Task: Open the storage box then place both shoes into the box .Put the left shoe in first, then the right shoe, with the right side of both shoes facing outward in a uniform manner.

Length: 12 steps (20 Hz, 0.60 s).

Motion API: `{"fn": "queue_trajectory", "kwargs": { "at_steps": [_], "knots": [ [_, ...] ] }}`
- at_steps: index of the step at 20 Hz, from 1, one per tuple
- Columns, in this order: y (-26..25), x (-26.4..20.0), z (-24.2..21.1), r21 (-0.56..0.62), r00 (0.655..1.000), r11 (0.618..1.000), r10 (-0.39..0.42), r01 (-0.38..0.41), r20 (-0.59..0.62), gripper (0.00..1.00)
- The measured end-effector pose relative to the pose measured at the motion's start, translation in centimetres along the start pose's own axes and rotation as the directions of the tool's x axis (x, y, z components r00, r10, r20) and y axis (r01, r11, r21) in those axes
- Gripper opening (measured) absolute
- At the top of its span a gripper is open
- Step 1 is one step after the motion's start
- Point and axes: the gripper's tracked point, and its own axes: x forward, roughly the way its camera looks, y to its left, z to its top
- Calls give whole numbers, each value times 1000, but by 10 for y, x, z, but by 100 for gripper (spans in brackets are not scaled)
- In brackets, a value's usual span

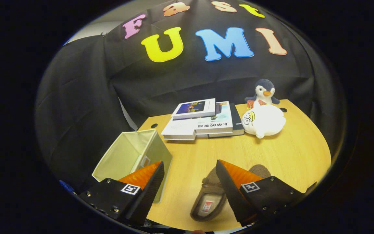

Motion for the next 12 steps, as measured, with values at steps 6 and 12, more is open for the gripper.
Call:
{"fn": "queue_trajectory", "kwargs": {
  "at_steps": [6, 12],
  "knots": [
    [-32, 21, -50, 14, 993, 998, -55, 57, -101, 98],
    [-54, 33, -90, 6, 979, 995, -101, 104, -176, 98]
  ]
}}
